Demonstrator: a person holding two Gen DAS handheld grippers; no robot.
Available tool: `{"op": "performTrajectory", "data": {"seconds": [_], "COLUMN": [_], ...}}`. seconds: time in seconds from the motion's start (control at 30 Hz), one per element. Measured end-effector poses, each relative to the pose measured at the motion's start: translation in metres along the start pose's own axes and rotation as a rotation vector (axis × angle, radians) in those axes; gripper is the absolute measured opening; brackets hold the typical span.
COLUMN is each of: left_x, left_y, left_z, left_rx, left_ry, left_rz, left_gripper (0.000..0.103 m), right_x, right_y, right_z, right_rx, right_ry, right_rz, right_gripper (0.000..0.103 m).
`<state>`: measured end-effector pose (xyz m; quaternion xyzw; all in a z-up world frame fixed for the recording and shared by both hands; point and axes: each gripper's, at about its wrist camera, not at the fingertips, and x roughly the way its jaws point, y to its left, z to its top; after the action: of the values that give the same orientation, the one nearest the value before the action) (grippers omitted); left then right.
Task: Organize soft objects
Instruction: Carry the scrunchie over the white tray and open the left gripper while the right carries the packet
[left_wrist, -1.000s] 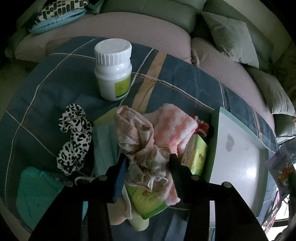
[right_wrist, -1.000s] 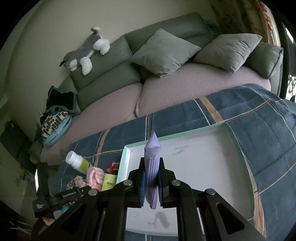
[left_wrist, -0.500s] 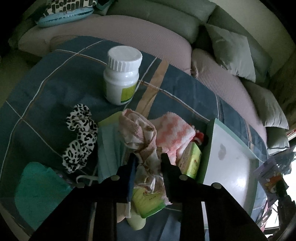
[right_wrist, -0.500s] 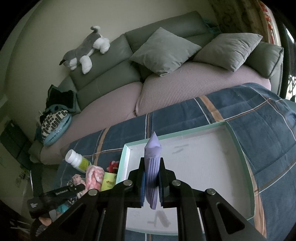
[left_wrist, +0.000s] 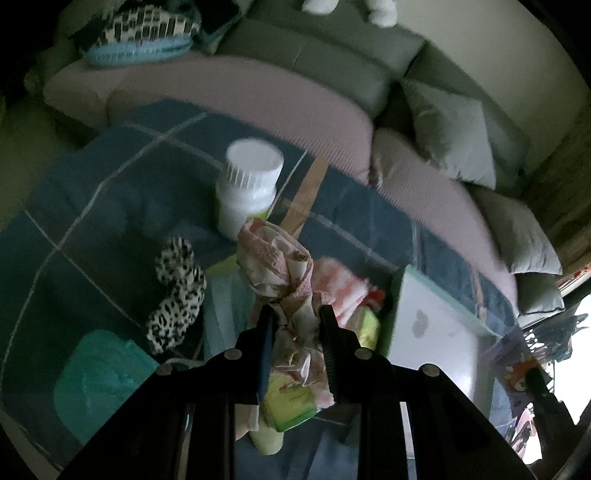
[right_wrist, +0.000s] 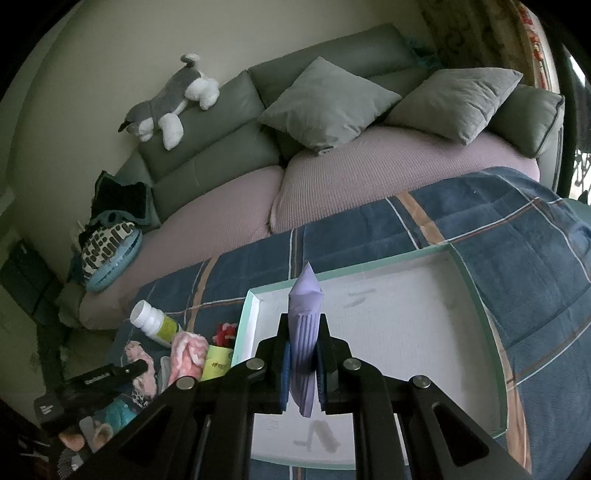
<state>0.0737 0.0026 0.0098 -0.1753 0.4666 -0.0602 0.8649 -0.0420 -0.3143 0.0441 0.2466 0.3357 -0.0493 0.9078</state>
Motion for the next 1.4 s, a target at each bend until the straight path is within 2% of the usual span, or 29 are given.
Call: {"op": "performTrajectory", "data": {"seconds": [0.13, 0.27, 0.47, 0.77, 0.93, 1.03, 1.17, 1.27, 1.4], "left_x": [-0.029, -0.054, -0.076, -0.073, -0.055, -0.032, 0.013, 0.042, 0.064], "left_y": [-0.014, -0.037, -0.072, -0.141, -0.174, -0.186, -0.190, -0.186, -0.184], "left_z": [0.003, 0.002, -0.001, -0.010, -0.017, -0.028, -0.047, -0.056, -0.062], "left_rx": [0.029, 0.095, 0.195, 0.352, 0.418, 0.458, 0.481, 0.476, 0.490], "left_ry": [-0.075, -0.147, -0.189, -0.147, -0.100, -0.060, 0.019, 0.084, 0.123], "left_rz": [-0.089, -0.121, -0.151, -0.186, -0.202, -0.213, -0.156, -0.123, -0.084], "left_gripper": [0.025, 0.025, 0.025, 0.025, 0.026, 0.026, 0.026, 0.026, 0.026], "right_x": [-0.008, -0.019, -0.034, -0.050, -0.052, -0.037, -0.007, 0.005, 0.012], "right_y": [-0.005, -0.011, -0.029, -0.067, -0.086, -0.100, -0.110, -0.113, -0.108], "right_z": [0.003, 0.009, 0.017, 0.023, 0.024, 0.022, 0.016, 0.011, 0.007], "right_rx": [0.015, 0.023, 0.054, 0.152, 0.202, 0.252, 0.278, 0.293, 0.282], "right_ry": [-0.036, -0.077, -0.133, -0.183, -0.186, -0.133, -0.034, 0.007, 0.034], "right_rz": [-0.003, -0.043, -0.097, -0.153, -0.161, -0.125, -0.123, -0.107, -0.089], "right_gripper": [0.012, 0.012, 0.012, 0.012, 0.012, 0.012, 0.012, 0.012, 0.012]}}
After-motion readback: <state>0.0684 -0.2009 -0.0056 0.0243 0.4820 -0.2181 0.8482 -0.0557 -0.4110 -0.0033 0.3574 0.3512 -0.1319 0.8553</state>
